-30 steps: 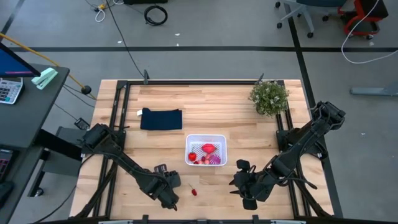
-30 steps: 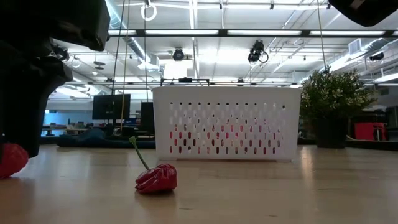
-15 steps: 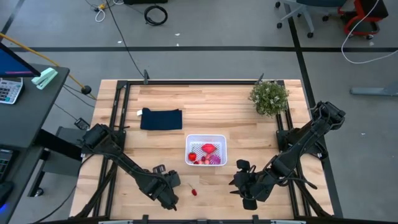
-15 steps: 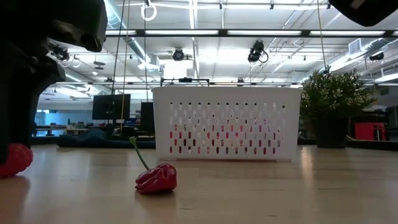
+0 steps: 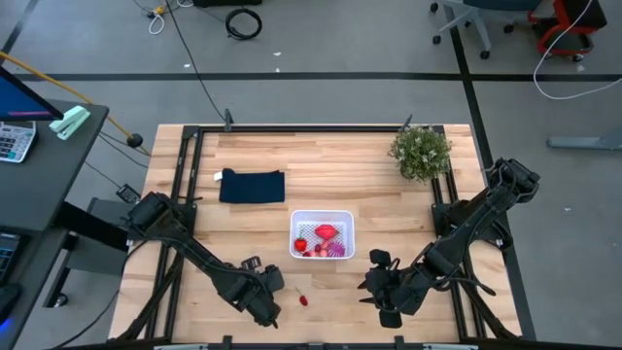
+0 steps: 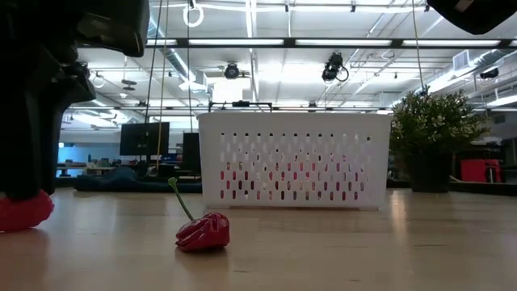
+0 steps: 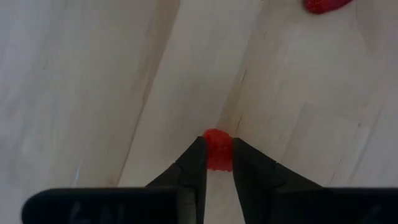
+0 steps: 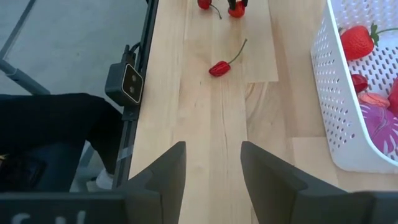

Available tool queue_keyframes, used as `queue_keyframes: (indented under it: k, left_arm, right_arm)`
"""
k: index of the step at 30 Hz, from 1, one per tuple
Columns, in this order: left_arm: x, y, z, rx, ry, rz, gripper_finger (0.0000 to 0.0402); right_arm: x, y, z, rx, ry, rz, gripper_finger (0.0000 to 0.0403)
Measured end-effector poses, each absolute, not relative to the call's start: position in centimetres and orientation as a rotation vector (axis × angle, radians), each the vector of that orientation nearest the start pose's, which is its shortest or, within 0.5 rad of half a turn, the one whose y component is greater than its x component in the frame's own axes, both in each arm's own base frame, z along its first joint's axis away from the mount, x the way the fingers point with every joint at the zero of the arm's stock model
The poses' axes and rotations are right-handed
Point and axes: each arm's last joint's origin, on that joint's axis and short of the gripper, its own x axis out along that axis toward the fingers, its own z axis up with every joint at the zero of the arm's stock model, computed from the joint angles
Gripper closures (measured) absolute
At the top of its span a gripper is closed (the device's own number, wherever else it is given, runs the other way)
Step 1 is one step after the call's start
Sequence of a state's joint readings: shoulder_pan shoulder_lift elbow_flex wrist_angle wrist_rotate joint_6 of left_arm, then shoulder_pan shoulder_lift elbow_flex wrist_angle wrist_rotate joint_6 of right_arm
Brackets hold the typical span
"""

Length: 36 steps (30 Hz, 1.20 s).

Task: Pick and placing Produce into tupperware
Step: Put the raspberry into the white bin

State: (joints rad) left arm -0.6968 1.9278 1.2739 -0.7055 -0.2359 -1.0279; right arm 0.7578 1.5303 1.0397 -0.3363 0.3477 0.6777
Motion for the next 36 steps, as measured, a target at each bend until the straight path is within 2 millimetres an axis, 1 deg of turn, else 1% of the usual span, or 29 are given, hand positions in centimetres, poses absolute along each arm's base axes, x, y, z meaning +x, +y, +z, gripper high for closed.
queue_keyframes:
  k: [5, 8, 11, 17, 21, 25, 27, 31, 36]
  left_arm:
    - [28.3, -22.8, 15.5, -0.269, 1.237, 0.259, 0.0329]
    - [28.3, -22.9, 15.5, -0.253, 1.241, 0.234, 0.0315]
    - [28.4, -22.9, 15.4, -0.248, 1.249, 0.215, 0.0288]
    - [28.3, -23.1, 15.1, -0.254, 1.269, 0.201, 0.0221]
    - [28.3, -23.0, 15.1, -0.250, 1.263, 0.207, 0.0193]
    - [28.3, -23.1, 15.0, -0.250, 1.266, 0.207, 0.0188]
    - [28.2, -23.2, 14.7, -0.255, 1.296, 0.195, 0.0189]
    - [28.0, -23.5, 14.3, -0.252, 1.331, 0.181, 0.0198]
    - [27.8, -23.6, 14.3, -0.240, 1.330, 0.186, 0.0211]
  right_arm:
    - [23.8, 21.1, 23.5, 0.204, 0.791, 0.128, 0.0241]
    - [23.8, 21.1, 23.5, 0.204, 0.791, 0.128, 0.0241]
    - [23.8, 21.1, 23.5, 0.204, 0.791, 0.128, 0.0241]
    - [23.8, 21.1, 23.5, 0.204, 0.791, 0.128, 0.0241]
    - [23.8, 21.1, 23.5, 0.204, 0.791, 0.128, 0.0241]
    - [23.8, 21.2, 23.5, 0.205, 0.791, 0.128, 0.0241]
    - [23.8, 21.1, 23.5, 0.207, 0.792, 0.127, 0.0241]
    - [23.8, 21.1, 23.5, 0.214, 0.792, 0.125, 0.0241]
    - [23.8, 21.1, 23.5, 0.213, 0.791, 0.125, 0.0241]
